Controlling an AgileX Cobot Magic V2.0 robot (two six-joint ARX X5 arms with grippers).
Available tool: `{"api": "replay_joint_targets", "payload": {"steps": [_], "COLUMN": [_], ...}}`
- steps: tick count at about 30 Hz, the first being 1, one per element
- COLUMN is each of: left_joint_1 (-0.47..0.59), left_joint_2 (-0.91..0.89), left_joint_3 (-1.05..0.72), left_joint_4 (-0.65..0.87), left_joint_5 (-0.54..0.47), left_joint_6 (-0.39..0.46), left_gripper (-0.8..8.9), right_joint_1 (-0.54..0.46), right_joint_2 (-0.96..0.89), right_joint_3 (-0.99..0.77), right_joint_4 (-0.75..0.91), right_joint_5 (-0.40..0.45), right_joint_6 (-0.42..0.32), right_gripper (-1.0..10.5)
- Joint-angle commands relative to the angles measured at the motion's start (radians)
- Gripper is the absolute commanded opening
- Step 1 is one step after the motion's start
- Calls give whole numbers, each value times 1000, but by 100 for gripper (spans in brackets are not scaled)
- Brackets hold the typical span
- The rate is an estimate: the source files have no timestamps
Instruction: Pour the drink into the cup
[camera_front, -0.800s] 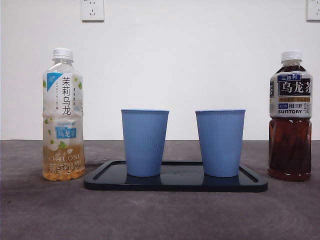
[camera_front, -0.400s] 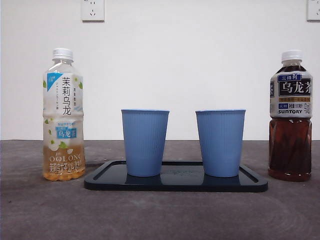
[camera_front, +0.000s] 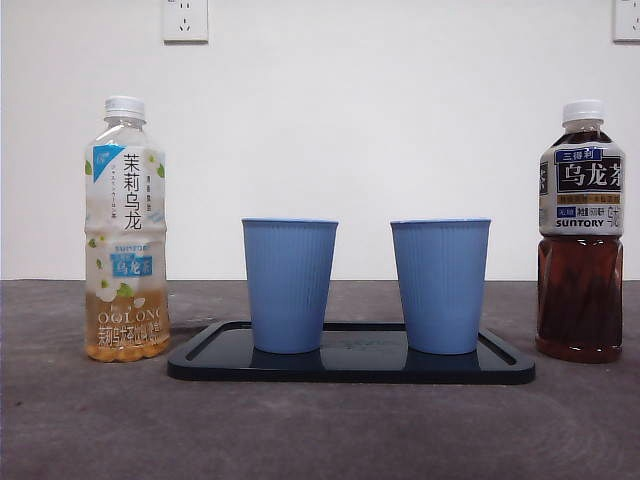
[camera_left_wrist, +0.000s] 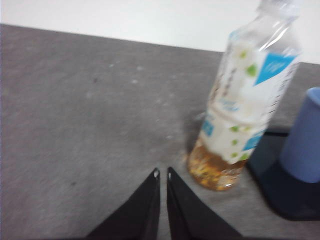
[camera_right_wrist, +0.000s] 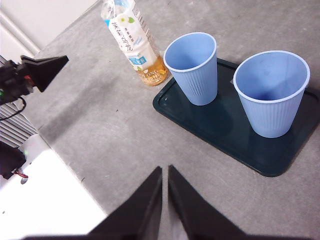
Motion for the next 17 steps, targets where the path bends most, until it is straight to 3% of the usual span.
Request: {"api": "replay_joint_targets", "payload": {"steps": [1, 6, 17], "left_joint_1": [14, 16, 16], "left_joint_2": [-10, -27, -47], "left_joint_3": [-18, -49, -55], "left_joint_4": [19, 19, 18], "left_joint_5": [-50, -138, -145], "left_joint_6": [19, 19, 68], "left_gripper": [21, 21, 21], "right_joint_1": [5, 5, 5], "right_joint_2": [4, 4, 4], "right_joint_3": [16, 16, 16], "right_joint_4": [8, 8, 8], "right_joint_5": [-3, -3, -3], "right_joint_6": [9, 9, 9], "right_gripper": [17, 17, 17]}}
